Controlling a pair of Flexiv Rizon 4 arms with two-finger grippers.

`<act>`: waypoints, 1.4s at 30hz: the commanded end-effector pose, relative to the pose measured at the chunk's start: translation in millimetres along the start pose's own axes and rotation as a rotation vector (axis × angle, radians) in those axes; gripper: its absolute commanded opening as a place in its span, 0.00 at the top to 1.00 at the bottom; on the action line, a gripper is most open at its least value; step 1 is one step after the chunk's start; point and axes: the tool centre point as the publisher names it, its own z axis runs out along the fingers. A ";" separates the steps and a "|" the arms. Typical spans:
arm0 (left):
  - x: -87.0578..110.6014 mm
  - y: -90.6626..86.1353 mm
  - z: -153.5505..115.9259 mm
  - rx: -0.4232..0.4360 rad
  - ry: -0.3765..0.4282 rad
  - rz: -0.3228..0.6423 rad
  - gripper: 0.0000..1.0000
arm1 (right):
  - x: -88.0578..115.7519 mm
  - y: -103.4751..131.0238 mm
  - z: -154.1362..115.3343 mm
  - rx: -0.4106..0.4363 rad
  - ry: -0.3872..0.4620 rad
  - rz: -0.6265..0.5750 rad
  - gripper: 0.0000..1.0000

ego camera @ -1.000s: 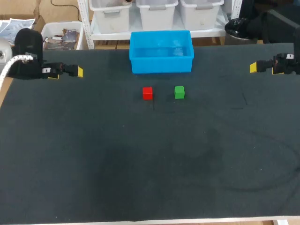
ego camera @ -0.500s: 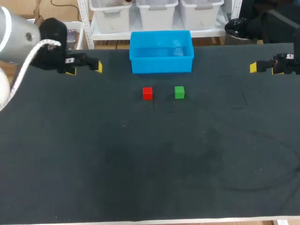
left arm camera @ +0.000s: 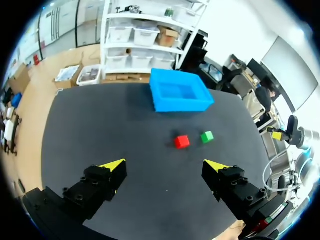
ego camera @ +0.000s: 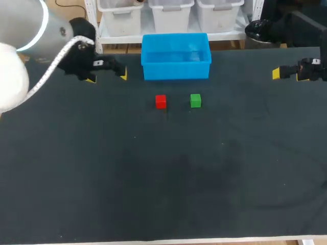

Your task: Use the left arm to pick the red cube and place it into the blue plastic box first, then use the right arm to grasp the green cube and put it into the same blue plastic box after the first action is fully finished.

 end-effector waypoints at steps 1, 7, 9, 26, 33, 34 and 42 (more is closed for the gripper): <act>-12.2 -10.7 14.5 -0.126 0.030 -0.005 0.00 | 0.0 0.1 0.0 0.001 0.000 0.000 0.00; -15.4 -19.6 27.7 -0.146 0.068 -0.031 0.00 | 0.0 0.1 0.0 0.001 0.000 0.000 0.00; -15.9 -22.3 32.7 -0.155 0.092 -0.051 0.00 | 0.0 0.1 0.0 0.001 0.000 0.000 0.00; -14.4 -37.3 69.9 -0.346 0.190 0.038 0.00 | 0.0 0.1 0.0 0.001 0.000 0.000 0.00; -13.3 -44.3 82.2 -0.372 0.200 0.024 0.00 | 0.0 0.1 0.0 0.001 0.000 0.000 0.00; -12.9 -46.0 83.3 -0.372 0.200 0.016 0.00 | 0.0 0.1 0.0 0.001 0.000 0.000 0.00; -7.9 -53.9 94.0 -0.370 0.207 -0.035 0.00 | 0.0 0.1 0.0 0.001 0.000 0.000 0.00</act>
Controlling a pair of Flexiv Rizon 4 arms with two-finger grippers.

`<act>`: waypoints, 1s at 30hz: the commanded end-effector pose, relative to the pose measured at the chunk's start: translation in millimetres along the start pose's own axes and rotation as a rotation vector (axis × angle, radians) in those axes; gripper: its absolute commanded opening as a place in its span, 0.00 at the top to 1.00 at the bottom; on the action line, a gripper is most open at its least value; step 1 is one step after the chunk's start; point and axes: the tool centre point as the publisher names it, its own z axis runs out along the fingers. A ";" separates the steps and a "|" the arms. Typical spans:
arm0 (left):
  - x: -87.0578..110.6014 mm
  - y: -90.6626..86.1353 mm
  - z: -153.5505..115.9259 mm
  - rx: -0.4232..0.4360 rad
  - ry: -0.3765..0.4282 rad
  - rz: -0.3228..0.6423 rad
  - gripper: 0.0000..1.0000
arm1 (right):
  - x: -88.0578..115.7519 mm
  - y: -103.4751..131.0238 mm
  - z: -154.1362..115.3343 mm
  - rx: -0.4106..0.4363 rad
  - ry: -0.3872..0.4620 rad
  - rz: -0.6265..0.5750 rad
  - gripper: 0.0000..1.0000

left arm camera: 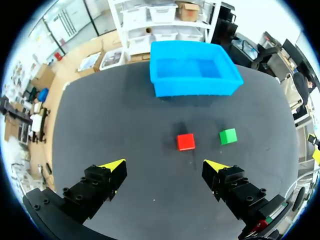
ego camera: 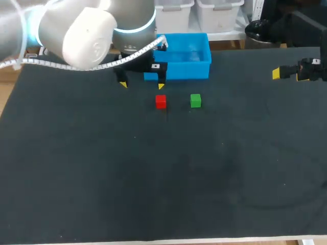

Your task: Use the left arm to pick the red cube and place it into the blue plastic box first, then use the right arm to grasp the green cube and put it into the same blue plastic box after the first action is fully finished.

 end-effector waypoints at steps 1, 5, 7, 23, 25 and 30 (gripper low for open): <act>-2.6 -10.2 5.0 -0.015 0.011 -0.023 0.00 | 0.0 0.1 0.0 0.001 0.000 0.000 0.00; -3.6 -19.3 5.5 0.001 0.010 -0.033 0.00 | 0.0 0.1 0.0 0.001 0.000 0.000 0.00; -4.5 -23.0 5.5 0.004 0.007 -0.039 0.00 | 0.0 0.1 0.0 0.001 0.000 0.000 0.00; -7.3 -28.3 3.4 0.006 0.021 -0.072 0.00 | 0.0 0.1 0.0 0.001 0.000 0.000 0.00; -7.3 -28.3 3.4 0.006 0.021 -0.072 0.00 | 0.0 0.1 0.0 0.001 0.000 0.000 0.00; -7.3 -28.3 3.4 0.006 0.021 -0.072 0.00 | 0.0 0.1 0.0 0.001 0.000 0.000 0.00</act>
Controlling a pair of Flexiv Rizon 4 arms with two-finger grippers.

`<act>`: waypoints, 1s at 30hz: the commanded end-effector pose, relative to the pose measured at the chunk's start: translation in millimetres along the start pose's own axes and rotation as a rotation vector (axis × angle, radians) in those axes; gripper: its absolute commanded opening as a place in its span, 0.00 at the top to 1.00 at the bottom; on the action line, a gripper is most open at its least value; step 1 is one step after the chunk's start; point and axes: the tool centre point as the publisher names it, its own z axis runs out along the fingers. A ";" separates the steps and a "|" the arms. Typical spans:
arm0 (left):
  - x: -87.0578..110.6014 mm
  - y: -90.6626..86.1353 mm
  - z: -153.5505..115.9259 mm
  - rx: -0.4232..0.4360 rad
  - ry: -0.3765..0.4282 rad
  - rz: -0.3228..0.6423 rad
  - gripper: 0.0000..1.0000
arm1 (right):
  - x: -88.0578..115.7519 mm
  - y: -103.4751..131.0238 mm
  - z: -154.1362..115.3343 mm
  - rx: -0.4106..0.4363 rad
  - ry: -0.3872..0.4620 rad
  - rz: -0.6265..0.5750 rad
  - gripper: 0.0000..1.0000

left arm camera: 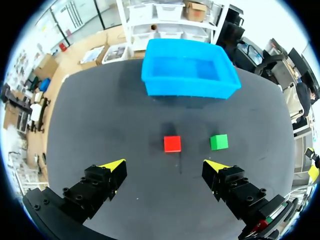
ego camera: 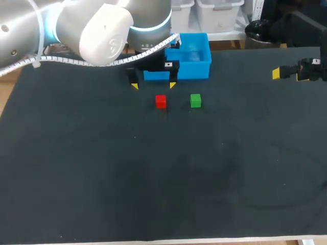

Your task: Use the left arm to pick the red cube and place it into the blue plastic box first, then use the right arm to grasp the green cube and put it into the same blue plastic box after the first action is fully finished.

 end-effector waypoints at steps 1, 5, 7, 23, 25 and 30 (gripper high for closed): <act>-2.4 -1.2 0.6 -0.002 0.004 0.001 0.00 | 0.0 0.1 0.0 0.001 0.000 0.000 0.00; -2.4 -1.2 0.6 -0.002 0.004 0.001 0.00 | 0.0 0.1 0.0 0.001 0.000 0.000 0.00; -2.4 -1.2 0.6 -0.002 0.004 0.001 0.00 | 0.0 0.1 0.0 0.001 0.000 0.000 0.00; -16.3 7.2 4.2 0.022 0.063 -0.091 0.00 | 0.0 0.1 0.0 0.001 0.000 0.000 0.00; -16.8 3.2 7.1 0.023 0.072 -0.077 0.00 | 0.0 0.1 0.0 0.001 0.000 0.000 0.00; -18.1 -9.1 15.9 0.017 0.097 -0.039 0.00 | 0.0 0.1 0.0 0.001 0.000 0.000 0.00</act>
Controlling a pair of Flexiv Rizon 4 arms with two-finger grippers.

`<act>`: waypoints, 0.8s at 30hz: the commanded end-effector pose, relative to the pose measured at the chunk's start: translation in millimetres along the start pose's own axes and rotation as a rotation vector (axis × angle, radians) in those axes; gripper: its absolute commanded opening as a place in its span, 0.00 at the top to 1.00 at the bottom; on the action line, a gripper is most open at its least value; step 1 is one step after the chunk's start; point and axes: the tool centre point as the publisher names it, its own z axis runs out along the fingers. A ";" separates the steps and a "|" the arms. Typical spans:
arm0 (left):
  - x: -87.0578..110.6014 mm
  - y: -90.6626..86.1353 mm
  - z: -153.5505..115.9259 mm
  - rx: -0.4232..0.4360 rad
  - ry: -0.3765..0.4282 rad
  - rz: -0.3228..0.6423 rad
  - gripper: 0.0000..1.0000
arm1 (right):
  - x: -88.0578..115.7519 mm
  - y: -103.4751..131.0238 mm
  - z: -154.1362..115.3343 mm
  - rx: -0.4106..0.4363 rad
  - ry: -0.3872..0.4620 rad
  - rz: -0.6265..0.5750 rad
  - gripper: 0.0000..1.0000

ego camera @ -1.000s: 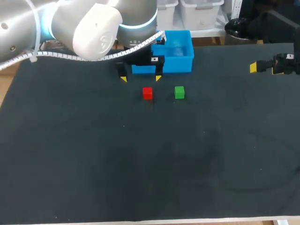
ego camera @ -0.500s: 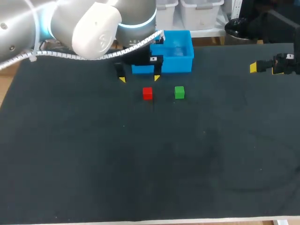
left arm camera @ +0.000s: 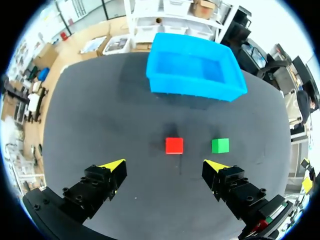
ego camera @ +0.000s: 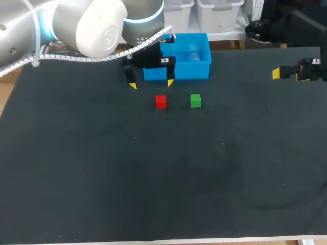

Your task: Use the left arm to pick the red cube and place it into the blue plastic box first, then use the right arm to grasp the green cube and put it into the same blue plastic box after the first action is fully finished.

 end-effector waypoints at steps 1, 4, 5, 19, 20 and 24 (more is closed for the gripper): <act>-11.2 -14.4 10.6 -0.018 0.032 0.013 0.00 | 0.0 0.1 0.0 0.001 0.000 0.000 0.00; -13.4 -20.3 16.2 -0.029 0.038 0.028 0.00 | 0.0 0.1 0.0 0.001 0.000 0.000 0.00; -14.4 -21.9 17.6 -0.033 0.041 0.032 0.00 | 0.0 0.1 0.0 0.001 0.000 0.000 0.00; -14.4 -21.6 49.9 -0.095 0.072 -0.028 0.00 | 0.0 0.1 0.0 0.001 0.000 0.000 0.00; -14.3 -21.5 51.8 -0.091 0.074 -0.037 0.00 | 0.0 0.1 0.0 0.001 0.000 0.000 0.00; -13.4 -22.8 54.3 -0.083 0.077 -0.047 0.00 | 0.0 0.1 0.0 0.001 0.000 0.000 0.00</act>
